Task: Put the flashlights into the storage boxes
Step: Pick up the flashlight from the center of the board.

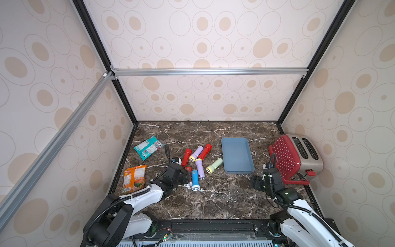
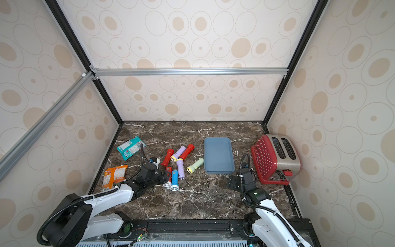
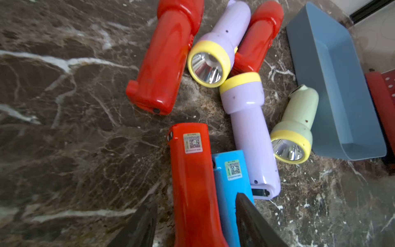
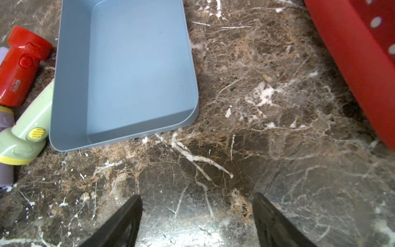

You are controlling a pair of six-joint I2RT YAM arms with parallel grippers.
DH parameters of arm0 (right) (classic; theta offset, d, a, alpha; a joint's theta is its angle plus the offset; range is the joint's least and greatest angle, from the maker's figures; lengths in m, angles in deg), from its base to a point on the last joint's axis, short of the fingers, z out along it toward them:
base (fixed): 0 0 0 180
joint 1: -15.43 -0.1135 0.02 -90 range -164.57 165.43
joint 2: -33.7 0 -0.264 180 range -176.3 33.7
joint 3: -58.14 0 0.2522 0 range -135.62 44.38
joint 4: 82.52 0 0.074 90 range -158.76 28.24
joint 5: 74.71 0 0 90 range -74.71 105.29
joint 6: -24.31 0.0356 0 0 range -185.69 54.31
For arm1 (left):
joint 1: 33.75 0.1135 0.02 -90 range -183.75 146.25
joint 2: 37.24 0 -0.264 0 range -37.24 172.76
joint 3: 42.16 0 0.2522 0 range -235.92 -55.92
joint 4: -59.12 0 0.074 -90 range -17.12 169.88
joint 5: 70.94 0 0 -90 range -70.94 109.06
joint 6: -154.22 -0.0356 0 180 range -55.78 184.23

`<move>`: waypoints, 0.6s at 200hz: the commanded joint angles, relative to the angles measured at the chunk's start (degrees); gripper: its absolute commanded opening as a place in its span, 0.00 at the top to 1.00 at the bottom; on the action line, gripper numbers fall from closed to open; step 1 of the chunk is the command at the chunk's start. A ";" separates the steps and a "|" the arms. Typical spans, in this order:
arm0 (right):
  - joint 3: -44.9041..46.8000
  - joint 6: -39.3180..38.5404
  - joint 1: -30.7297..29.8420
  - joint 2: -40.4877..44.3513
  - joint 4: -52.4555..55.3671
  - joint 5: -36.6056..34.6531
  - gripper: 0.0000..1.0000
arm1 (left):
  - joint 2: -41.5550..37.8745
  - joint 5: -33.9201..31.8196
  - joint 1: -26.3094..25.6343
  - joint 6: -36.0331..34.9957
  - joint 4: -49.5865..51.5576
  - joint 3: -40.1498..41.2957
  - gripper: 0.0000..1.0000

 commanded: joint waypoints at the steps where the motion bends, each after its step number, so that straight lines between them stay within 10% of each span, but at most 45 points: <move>1: 0.76 1.04 -1.60 -0.09 -1.63 -5.28 0.17 | 1.91 -2.28 -1.09 1.46 0.69 -2.08 0.42; 120: 0.83 1.36 -2.19 -0.19 -1.69 -6.77 0.19 | 12.04 -10.49 -3.36 -0.12 4.29 -5.91 0.49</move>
